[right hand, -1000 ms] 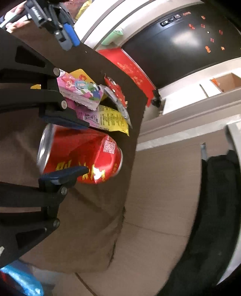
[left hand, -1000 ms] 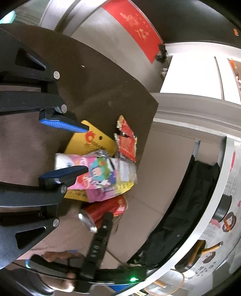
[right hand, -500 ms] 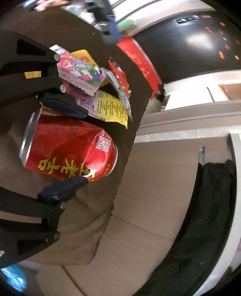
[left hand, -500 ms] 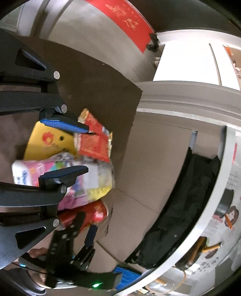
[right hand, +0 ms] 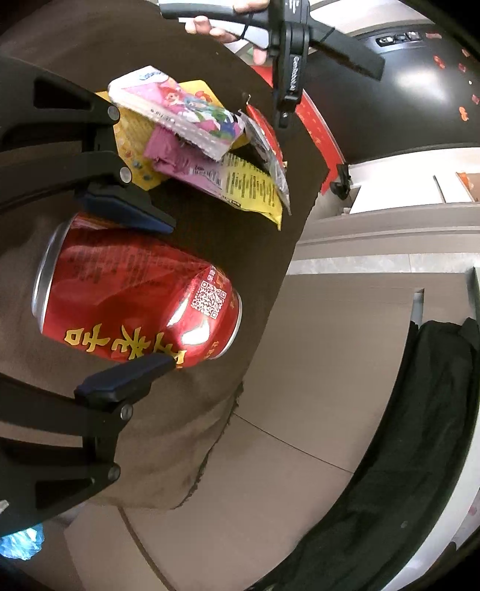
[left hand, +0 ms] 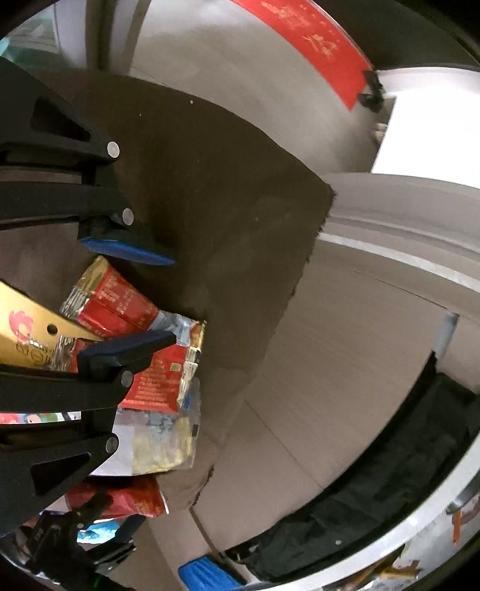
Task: Collect trash
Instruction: 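Grasp the red-gold snack bag with the left tool while the right tool grasps the red can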
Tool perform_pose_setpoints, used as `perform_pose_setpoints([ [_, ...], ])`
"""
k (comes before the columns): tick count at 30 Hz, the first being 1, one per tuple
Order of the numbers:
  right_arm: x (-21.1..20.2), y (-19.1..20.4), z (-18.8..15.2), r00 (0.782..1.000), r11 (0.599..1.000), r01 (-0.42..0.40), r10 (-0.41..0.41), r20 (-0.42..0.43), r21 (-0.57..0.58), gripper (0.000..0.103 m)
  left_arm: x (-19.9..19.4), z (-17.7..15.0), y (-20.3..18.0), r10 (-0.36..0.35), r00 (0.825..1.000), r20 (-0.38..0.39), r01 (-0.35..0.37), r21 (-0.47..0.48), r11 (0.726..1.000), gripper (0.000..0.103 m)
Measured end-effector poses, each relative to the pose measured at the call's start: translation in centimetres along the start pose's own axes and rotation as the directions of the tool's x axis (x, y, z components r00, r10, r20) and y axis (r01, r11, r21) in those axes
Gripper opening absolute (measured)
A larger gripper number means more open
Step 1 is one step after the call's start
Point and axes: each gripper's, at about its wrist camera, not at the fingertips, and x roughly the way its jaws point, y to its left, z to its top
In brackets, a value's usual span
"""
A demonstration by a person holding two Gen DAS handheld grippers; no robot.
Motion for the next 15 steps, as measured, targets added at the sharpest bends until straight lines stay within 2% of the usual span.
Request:
perform_pose_setpoints([
  [3,-0.2,-0.1,-0.2,1.0,1.0,0.007,-0.007,-0.003,-0.008,0.063,0.0,-1.5,-1.5,-0.059,0.997,-0.05,0.061,0.051,0.997,0.038],
  [5,-0.6,-0.5,-0.7,1.0,1.0,-0.001,0.001,-0.011,0.001,0.062,0.0,-2.9,-2.8,-0.073,0.994,-0.084,0.082,0.105,0.991,0.038],
  [9,-1.9,-2.2,-2.2,0.998,0.995,-0.059,0.059,0.0,0.083,0.059,-0.5,-5.8,-5.2,-0.039,0.998,-0.052,0.048,0.194,0.98,0.038],
  [12,-3.5,-3.5,-4.4,0.993,0.983,-0.115,0.114,0.01,0.142,0.058,-0.8,-7.4,-6.3,-0.028,0.999,-0.027,0.033,0.216,0.976,0.038],
  [15,-4.5,-3.8,-5.8,0.991,0.977,-0.13,0.133,-0.005,0.17,0.058,-0.6,-8.0,-7.2,0.012,1.0,0.0,-0.011,0.217,0.976,0.038],
])
